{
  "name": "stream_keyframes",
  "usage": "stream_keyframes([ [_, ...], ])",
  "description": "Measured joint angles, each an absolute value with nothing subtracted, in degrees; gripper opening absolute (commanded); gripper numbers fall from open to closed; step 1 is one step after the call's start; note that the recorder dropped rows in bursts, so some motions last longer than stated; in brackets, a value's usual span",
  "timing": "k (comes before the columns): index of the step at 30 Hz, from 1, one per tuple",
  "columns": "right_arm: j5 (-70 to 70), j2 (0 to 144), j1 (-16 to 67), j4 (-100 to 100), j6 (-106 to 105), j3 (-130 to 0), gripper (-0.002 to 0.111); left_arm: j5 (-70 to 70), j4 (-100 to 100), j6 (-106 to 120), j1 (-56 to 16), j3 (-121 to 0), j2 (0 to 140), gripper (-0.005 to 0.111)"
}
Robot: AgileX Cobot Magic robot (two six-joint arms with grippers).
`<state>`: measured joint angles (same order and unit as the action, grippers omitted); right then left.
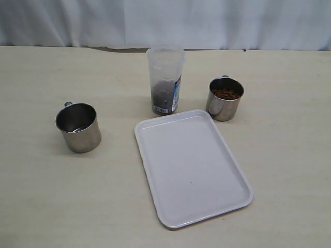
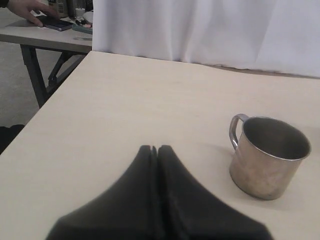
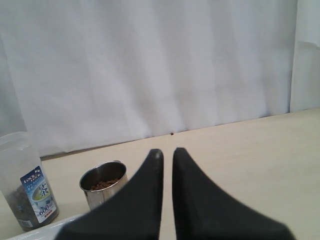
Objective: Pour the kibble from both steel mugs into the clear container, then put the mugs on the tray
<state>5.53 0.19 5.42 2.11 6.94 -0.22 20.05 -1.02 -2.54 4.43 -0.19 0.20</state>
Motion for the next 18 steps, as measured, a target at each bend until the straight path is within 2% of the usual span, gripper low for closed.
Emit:
stream_keyframes([
  [12, 5.27, 0.19, 5.42, 2.27, 6.94, -0.22, 0.005, 20.05, -1.02, -2.54, 4.43, -0.19, 0.2, 0.0],
  [18, -2.12, 0.19, 5.42, 6.14, 7.05, -0.22, 0.005, 20.14, -1.02, -2.54, 4.43, -0.19, 0.2, 0.0],
])
